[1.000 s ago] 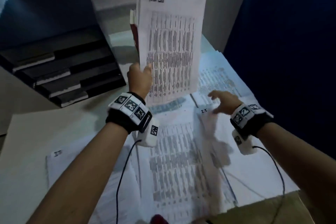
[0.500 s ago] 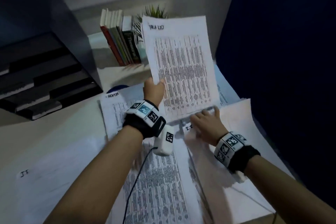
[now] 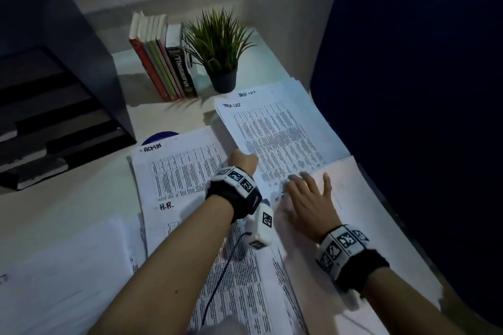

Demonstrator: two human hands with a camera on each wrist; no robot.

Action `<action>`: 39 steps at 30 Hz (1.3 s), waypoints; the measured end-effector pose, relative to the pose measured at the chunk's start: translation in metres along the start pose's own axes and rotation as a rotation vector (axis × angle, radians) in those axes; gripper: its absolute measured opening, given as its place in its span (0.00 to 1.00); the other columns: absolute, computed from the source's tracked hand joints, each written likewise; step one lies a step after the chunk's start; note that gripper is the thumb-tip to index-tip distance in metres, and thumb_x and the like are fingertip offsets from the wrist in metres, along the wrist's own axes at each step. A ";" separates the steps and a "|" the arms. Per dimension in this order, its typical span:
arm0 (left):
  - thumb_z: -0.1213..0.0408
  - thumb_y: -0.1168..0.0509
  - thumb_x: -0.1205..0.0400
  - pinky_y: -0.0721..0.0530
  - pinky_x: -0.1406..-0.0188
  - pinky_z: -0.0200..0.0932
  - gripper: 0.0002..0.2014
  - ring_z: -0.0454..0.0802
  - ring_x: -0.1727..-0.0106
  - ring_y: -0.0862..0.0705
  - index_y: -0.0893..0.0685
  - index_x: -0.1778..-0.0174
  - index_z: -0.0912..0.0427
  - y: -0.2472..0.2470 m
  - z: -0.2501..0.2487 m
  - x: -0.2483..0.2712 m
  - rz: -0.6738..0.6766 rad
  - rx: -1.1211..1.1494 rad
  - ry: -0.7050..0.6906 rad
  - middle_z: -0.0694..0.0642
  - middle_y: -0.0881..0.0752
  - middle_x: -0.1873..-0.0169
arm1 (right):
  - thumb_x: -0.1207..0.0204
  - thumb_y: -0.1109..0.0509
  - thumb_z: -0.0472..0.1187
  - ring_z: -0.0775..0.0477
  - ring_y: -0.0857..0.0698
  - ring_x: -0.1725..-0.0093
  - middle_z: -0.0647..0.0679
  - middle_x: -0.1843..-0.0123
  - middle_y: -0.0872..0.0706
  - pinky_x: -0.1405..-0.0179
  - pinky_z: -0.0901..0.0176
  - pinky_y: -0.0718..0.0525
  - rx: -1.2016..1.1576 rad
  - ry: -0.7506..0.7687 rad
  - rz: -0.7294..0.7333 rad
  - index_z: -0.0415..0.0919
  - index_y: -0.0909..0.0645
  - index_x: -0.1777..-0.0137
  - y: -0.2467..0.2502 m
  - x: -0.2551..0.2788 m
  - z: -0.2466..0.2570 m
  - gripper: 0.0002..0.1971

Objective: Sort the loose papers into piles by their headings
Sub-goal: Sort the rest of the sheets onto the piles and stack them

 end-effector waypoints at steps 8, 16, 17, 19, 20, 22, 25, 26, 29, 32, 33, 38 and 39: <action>0.68 0.36 0.21 0.27 0.41 0.42 0.26 0.56 0.34 0.24 0.34 0.27 0.62 0.065 0.011 0.016 -0.055 0.185 -0.172 0.59 0.23 0.34 | 0.18 0.42 0.45 0.42 0.57 0.17 0.48 0.16 0.63 0.24 0.29 0.56 -0.062 -0.179 0.327 0.43 0.63 0.18 0.023 -0.013 0.023 0.37; 0.72 0.36 0.22 0.22 0.44 0.39 0.06 0.57 0.43 0.17 0.17 0.53 0.60 0.216 0.124 0.027 -0.274 0.229 -0.234 0.60 0.15 0.49 | 0.20 0.38 0.47 0.48 0.51 0.18 0.50 0.16 0.54 0.23 0.35 0.54 -0.240 0.040 0.192 0.46 0.53 0.19 0.049 -0.019 0.169 0.35; 0.72 0.36 0.22 0.23 0.43 0.40 0.06 0.57 0.42 0.17 0.17 0.53 0.60 0.229 0.141 0.028 -0.289 0.206 -0.214 0.59 0.15 0.50 | 0.21 0.38 0.46 0.48 0.50 0.18 0.51 0.17 0.52 0.23 0.37 0.53 -0.264 0.072 0.190 0.47 0.51 0.19 0.048 -0.017 0.187 0.34; 0.71 0.37 0.21 0.24 0.40 0.42 0.07 0.58 0.40 0.18 0.16 0.51 0.63 0.265 0.181 0.033 -0.323 0.113 -0.166 0.60 0.14 0.48 | 0.21 0.37 0.46 0.49 0.48 0.19 0.51 0.17 0.49 0.22 0.40 0.51 -0.303 0.138 0.204 0.47 0.48 0.20 0.044 -0.010 0.234 0.33; 0.71 0.37 0.21 0.24 0.38 0.43 0.08 0.58 0.39 0.19 0.16 0.48 0.64 0.281 0.200 0.034 -0.332 0.041 -0.134 0.61 0.15 0.45 | 0.22 0.37 0.45 0.49 0.47 0.19 0.51 0.18 0.48 0.23 0.41 0.50 -0.317 0.171 0.218 0.47 0.47 0.20 0.041 -0.006 0.255 0.32; 0.68 0.37 0.21 0.25 0.33 0.47 0.13 0.59 0.34 0.23 0.18 0.41 0.64 0.310 0.236 0.035 -0.324 -0.111 -0.062 0.62 0.19 0.38 | 0.23 0.35 0.46 0.48 0.46 0.20 0.50 0.18 0.47 0.23 0.43 0.46 -0.327 0.243 0.255 0.47 0.45 0.21 0.031 0.002 0.292 0.32; 0.65 0.38 0.20 0.34 0.25 0.53 0.23 0.60 0.24 0.35 0.29 0.27 0.60 0.342 0.280 0.038 -0.277 -0.369 0.005 0.61 0.32 0.25 | 0.27 0.30 0.48 0.46 0.46 0.20 0.51 0.18 0.46 0.23 0.43 0.42 -0.321 0.324 0.344 0.49 0.44 0.21 0.014 0.014 0.335 0.37; 0.64 0.39 0.19 0.37 0.24 0.53 0.25 0.59 0.23 0.38 0.33 0.24 0.59 0.349 0.290 0.039 -0.263 -0.434 0.004 0.60 0.35 0.23 | 0.29 0.27 0.51 0.46 0.46 0.20 0.51 0.18 0.47 0.24 0.42 0.41 -0.317 0.331 0.381 0.51 0.45 0.21 0.009 0.017 0.345 0.40; 0.64 0.40 0.18 0.36 0.25 0.50 0.24 0.58 0.24 0.35 0.32 0.25 0.60 0.364 0.310 0.044 -0.208 -0.466 -0.080 0.61 0.33 0.24 | 0.40 0.24 0.64 0.44 0.45 0.21 0.52 0.19 0.48 0.26 0.39 0.39 -0.236 0.321 0.440 0.57 0.48 0.21 -0.003 0.027 0.369 0.51; 0.70 0.39 0.19 0.30 0.30 0.41 0.19 0.56 0.30 0.25 0.24 0.30 0.64 0.371 0.314 0.051 -0.148 -0.447 -0.241 0.61 0.23 0.30 | 0.45 0.26 0.70 0.42 0.41 0.24 0.52 0.22 0.43 0.31 0.39 0.35 -0.128 0.289 0.383 0.60 0.46 0.23 -0.009 0.031 0.383 0.51; 0.71 0.40 0.19 0.29 0.31 0.41 0.19 0.56 0.31 0.23 0.23 0.31 0.63 0.372 0.314 0.053 -0.143 -0.448 -0.285 0.61 0.22 0.32 | 0.45 0.26 0.70 0.42 0.40 0.26 0.52 0.24 0.42 0.33 0.40 0.34 -0.106 0.272 0.359 0.60 0.44 0.25 -0.010 0.032 0.385 0.49; 0.74 0.44 0.18 0.39 0.23 0.41 0.24 0.53 0.23 0.32 0.32 0.24 0.61 0.371 0.322 0.066 -0.125 -0.532 -0.387 0.59 0.32 0.24 | 0.40 0.25 0.65 0.42 0.38 0.28 0.52 0.26 0.39 0.36 0.40 0.32 -0.094 0.162 0.316 0.59 0.38 0.28 -0.015 0.032 0.399 0.42; 0.74 0.45 0.18 0.41 0.23 0.41 0.25 0.53 0.22 0.34 0.34 0.23 0.60 0.371 0.324 0.068 -0.113 -0.566 -0.401 0.59 0.34 0.22 | 0.39 0.25 0.63 0.41 0.37 0.28 0.52 0.27 0.39 0.37 0.41 0.31 -0.110 0.141 0.312 0.59 0.38 0.28 -0.016 0.031 0.401 0.40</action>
Point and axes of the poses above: each hand's wrist, its own x-axis away from the middle knuckle, its own y-axis out of the back of the hand, z = x × y, the point moved 1 cm from there along -x, towards the middle knuckle
